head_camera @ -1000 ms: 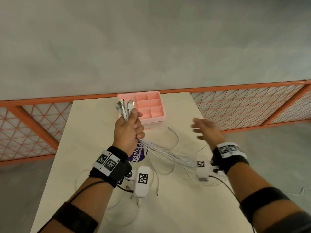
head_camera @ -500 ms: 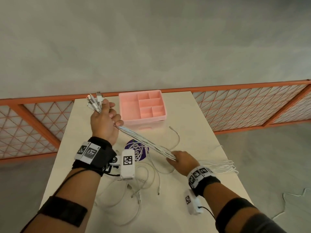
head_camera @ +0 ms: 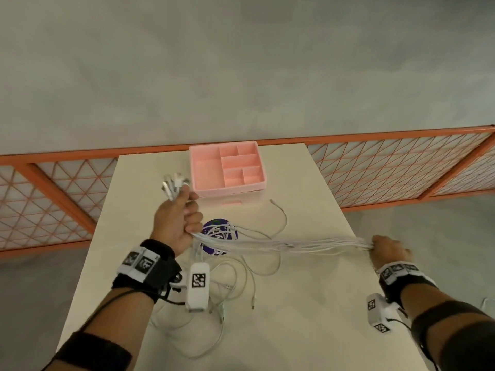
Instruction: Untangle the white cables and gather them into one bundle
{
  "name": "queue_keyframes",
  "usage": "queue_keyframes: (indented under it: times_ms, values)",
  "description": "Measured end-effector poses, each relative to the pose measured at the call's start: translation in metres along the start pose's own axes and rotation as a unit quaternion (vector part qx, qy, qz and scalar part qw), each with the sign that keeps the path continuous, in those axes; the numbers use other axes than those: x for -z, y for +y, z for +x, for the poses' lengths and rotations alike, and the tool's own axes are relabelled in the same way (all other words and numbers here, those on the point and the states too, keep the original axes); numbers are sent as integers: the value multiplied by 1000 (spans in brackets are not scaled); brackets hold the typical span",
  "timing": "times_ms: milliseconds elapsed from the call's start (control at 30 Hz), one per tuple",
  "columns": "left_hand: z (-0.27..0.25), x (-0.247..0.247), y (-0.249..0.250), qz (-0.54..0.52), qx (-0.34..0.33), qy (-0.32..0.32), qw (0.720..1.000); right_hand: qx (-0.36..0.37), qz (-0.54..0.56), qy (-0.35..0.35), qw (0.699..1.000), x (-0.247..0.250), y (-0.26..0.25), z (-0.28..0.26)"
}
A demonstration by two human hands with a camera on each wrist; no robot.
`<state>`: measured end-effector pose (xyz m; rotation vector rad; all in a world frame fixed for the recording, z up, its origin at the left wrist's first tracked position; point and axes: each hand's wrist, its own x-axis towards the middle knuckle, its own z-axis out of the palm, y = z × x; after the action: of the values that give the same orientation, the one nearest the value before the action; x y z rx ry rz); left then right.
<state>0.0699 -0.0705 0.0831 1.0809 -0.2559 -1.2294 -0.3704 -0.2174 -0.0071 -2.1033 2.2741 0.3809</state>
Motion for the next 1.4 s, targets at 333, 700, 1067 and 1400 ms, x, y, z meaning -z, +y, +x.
queue_keyframes:
  times_ms: [333, 700, 1067, 1400]
  values:
    - [-26, -10, -55, 134, 63, -57, 987, 31, 3, -223, 974, -32, -19, 8]
    - [-32, -24, -67, 246, 36, -92, 964, 329, 520, -134, 777, 82, -198, -88]
    - [-34, -16, -60, 243, 24, -128, 961, 362, 581, -185, 705, 115, -251, -127]
    - [-32, -16, -63, 230, 50, -137, 962, 371, 540, -156, 739, 110, -250, -125]
